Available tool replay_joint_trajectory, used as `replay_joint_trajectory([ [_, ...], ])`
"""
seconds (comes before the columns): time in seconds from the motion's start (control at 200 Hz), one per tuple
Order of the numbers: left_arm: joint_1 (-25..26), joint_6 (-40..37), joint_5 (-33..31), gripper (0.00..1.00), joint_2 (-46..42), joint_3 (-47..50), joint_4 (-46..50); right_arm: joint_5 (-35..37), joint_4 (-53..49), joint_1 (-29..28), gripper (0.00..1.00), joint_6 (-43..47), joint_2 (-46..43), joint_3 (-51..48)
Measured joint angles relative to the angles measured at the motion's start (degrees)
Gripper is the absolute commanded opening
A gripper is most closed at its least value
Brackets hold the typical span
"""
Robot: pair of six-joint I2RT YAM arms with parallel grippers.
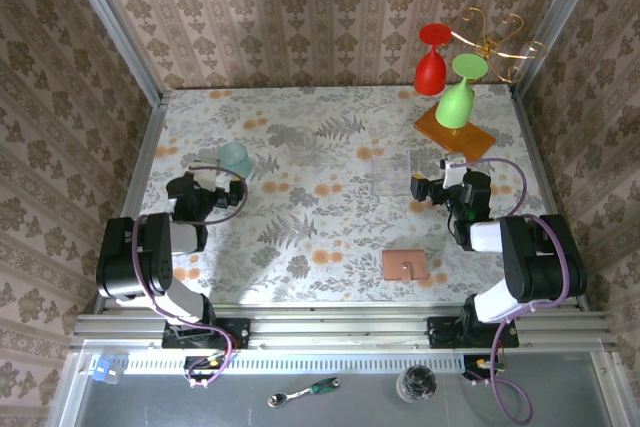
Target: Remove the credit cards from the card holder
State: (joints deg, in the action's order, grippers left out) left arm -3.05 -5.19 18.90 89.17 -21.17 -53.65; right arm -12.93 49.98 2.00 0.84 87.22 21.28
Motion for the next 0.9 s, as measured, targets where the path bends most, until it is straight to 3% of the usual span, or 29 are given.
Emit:
replay_joint_trajectory([
  [0.9, 0.39, -0.02, -0.92, 1.00, 0.00, 0.00, -0.02, 0.00, 0.02, 0.00, 1.00, 0.00, 0.00, 0.00],
])
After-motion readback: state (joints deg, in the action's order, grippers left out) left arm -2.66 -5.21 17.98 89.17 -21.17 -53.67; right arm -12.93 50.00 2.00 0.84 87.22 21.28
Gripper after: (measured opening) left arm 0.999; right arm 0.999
